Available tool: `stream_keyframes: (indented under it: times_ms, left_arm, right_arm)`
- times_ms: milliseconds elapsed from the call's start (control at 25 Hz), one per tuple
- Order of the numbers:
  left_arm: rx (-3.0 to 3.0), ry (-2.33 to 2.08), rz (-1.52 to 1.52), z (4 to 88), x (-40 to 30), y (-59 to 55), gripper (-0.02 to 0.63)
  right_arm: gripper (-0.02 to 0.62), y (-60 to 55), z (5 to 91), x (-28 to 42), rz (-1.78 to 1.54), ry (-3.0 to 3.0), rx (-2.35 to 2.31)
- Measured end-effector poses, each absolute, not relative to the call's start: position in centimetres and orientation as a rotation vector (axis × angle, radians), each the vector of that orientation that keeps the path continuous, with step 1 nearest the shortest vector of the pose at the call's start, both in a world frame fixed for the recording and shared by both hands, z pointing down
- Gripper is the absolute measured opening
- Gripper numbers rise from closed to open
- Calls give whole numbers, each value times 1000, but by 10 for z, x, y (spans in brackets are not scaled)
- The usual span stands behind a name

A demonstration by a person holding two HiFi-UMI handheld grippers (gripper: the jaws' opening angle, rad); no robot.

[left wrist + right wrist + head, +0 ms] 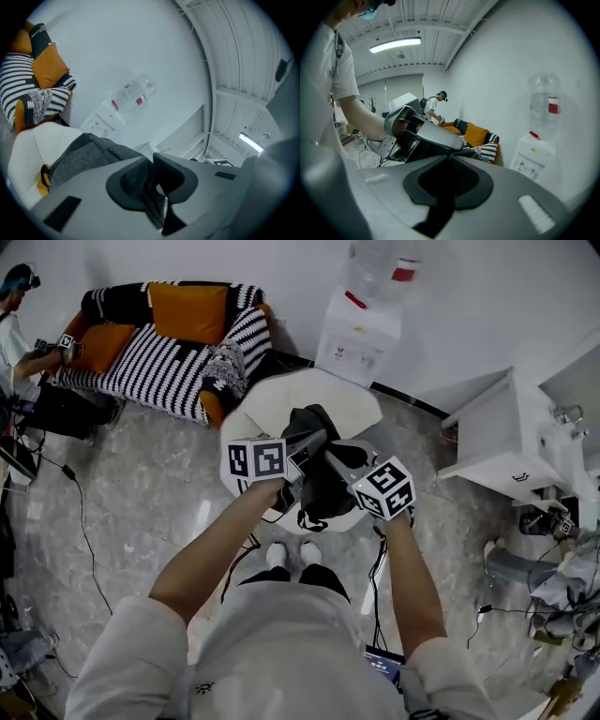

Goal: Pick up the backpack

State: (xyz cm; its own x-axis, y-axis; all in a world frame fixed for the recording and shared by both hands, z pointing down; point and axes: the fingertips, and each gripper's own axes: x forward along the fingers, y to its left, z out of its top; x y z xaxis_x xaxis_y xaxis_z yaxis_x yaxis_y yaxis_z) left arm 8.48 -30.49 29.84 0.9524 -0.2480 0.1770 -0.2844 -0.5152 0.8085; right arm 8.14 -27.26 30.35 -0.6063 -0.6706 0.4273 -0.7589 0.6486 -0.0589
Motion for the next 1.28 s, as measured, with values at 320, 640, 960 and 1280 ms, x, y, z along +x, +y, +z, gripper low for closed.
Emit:
stream_keyframes:
  times_ms: [320,640,960,1280]
  left_arm:
    - [2176,-328,23,275,80,-300,34]
    - [2237,-344,-9,237,91,-299,34]
    - [2292,-357,-34,208,96,-299,34]
    - [2358,-361,-51,171,113,-297,34]
  right_arm:
    - [28,-268,282,76,307,-2520,1127]
    - [28,-268,245,89,255,-2553,1089]
    - [29,-268,217,95,188,-2569,1024]
    - [29,-268,181,112,185,-2627,1011]
